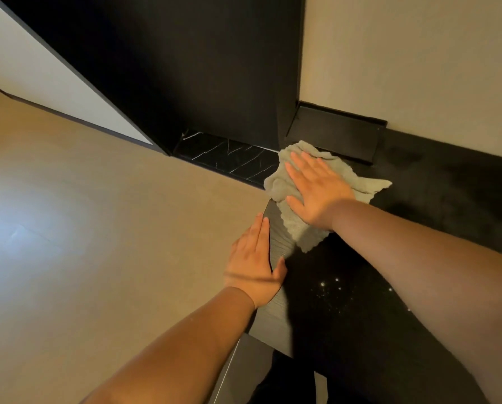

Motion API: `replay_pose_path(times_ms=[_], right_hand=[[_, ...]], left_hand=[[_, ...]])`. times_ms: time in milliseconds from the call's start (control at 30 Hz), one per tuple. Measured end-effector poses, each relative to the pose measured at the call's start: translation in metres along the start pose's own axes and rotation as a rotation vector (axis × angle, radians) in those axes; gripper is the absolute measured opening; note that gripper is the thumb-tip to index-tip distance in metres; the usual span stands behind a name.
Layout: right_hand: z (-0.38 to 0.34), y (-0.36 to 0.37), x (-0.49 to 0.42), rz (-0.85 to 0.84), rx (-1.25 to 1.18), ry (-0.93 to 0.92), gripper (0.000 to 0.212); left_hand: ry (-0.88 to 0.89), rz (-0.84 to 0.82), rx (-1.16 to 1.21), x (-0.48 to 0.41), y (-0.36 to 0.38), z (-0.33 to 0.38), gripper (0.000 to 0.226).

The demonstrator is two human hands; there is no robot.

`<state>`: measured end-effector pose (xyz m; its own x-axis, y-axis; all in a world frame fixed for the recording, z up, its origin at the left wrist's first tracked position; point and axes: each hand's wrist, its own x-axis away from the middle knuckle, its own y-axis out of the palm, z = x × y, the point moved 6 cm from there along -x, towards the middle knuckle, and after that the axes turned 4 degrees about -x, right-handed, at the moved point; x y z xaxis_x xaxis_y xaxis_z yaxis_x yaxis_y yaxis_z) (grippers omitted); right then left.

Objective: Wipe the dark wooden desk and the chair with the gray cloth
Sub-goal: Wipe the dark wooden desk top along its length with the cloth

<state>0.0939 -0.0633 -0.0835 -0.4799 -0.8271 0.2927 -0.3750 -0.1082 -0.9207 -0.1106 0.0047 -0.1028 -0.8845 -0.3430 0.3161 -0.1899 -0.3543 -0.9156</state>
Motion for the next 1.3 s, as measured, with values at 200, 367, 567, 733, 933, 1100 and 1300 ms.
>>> replay_pose_path(times_ms=[200,367,567,733,933,1100,1300], right_hand=[[-0.019,0.022,0.045,-0.101,0.038,-0.193,0.083],[-0.002,-0.006,-0.004,-0.02,-0.011,-0.05,0.082],[-0.005,-0.003,-0.009,0.016,-0.007,-0.026,0.081],[0.022,0.011,0.052,0.003,0.014,-0.041,0.08],[0.061,0.004,0.066,0.102,-0.017,0.197,0.082],[0.012,0.022,0.056,0.071,-0.063,0.245,0.08],[0.03,0.021,0.071,0.066,-0.037,0.053,0.071]], left_hand=[[0.033,0.068,0.033,0.0,0.002,-0.001,0.095],[0.014,0.072,0.032,0.002,-0.002,0.003,0.093],[0.018,0.085,0.016,0.0,-0.003,-0.002,0.091],[0.019,0.071,0.013,0.004,-0.005,-0.002,0.091],[-0.011,0.09,-0.009,0.002,-0.006,0.002,0.088],[-0.021,0.1,-0.014,0.004,-0.006,0.003,0.087],[-0.03,0.093,0.0,0.002,-0.007,0.003,0.088]])
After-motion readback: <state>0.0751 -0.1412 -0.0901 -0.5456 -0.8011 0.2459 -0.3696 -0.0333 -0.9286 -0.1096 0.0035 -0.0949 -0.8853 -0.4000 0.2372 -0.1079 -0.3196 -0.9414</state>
